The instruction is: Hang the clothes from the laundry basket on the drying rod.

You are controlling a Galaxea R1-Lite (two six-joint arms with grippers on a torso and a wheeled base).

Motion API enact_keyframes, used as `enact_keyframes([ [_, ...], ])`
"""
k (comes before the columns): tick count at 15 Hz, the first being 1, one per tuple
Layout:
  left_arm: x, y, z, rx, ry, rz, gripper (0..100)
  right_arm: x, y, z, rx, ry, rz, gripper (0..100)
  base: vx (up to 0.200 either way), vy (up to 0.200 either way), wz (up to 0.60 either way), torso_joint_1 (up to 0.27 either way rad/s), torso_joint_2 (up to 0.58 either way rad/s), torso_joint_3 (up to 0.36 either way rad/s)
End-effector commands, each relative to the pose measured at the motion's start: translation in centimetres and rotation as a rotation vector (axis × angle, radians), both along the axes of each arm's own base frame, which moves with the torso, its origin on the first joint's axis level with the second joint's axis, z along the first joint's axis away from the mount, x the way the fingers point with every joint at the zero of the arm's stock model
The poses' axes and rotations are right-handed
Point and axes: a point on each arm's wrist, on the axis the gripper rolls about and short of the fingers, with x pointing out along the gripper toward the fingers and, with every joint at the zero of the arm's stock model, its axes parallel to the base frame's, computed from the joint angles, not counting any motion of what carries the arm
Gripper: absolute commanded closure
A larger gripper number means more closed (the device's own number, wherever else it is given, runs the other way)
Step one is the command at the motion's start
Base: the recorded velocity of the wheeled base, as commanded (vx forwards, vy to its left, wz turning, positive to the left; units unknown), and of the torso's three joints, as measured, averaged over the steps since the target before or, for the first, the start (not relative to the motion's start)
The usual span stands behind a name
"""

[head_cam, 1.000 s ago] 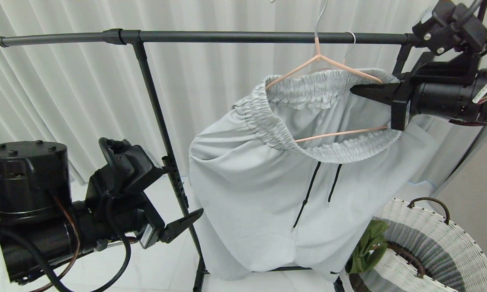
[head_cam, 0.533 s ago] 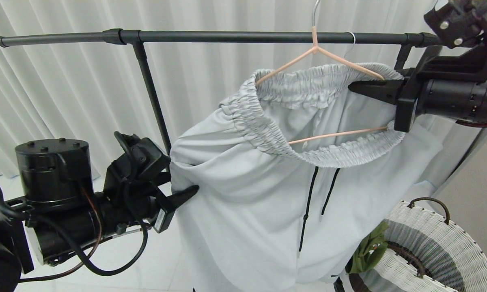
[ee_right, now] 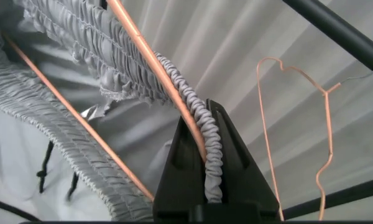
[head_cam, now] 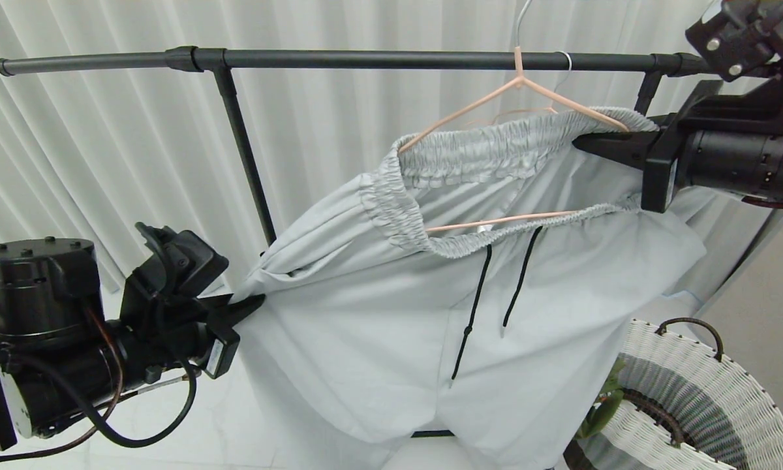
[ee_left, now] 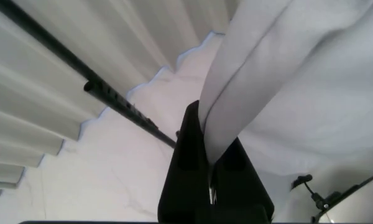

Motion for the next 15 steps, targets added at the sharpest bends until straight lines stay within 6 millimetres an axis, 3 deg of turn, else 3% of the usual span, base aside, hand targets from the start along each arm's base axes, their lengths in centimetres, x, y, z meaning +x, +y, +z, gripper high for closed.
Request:
enact_keyframes([
  [1,-0.3,0.3,0.2,-0.001,-0.012,0.011,100,-0.1,-0.1,0.1,0.002,-0.004,-0.003,100,0.0,0.0,0.0,0.0,0.0,0.0],
  [2,-0.5,0.2,0.4,0.002,-0.021,0.005,100,0.0,-0.1,0.1,0.001,-0.004,-0.004,100,0.0,0.0,0.0,0.0,0.0,0.0],
  [3,-0.5,0.1,0.4,0.001,-0.02,0.002,0,0.0,-0.1,0.1,0.001,-0.004,-0.004,100,0.0,0.0,0.0,0.0,0.0,0.0],
  [5,-0.6,0.1,0.5,-0.007,-0.022,0.003,0,0.0,-0.1,0.0,-0.002,0.0,-0.023,100,0.0,0.0,0.0,0.0,0.0,0.0],
  [9,-2.1,0.5,0.2,-0.011,-0.02,0.009,0,0.1,-0.5,-0.5,-0.022,0.074,-0.226,100,0.0,0.0,0.0,0.0,0.0,0.0],
  [12,-1.9,0.6,1.0,-0.011,-0.067,0.035,0,0.5,-0.8,-0.9,0.019,0.136,-0.434,100,0.0,0.0,0.0,0.0,0.0,0.0],
  [15,-1.8,0.6,1.1,0.004,-0.097,0.078,0,0.5,-1.0,-0.9,0.064,0.199,-0.519,100,0.0,0.0,0.0,0.0,0.0,0.0],
])
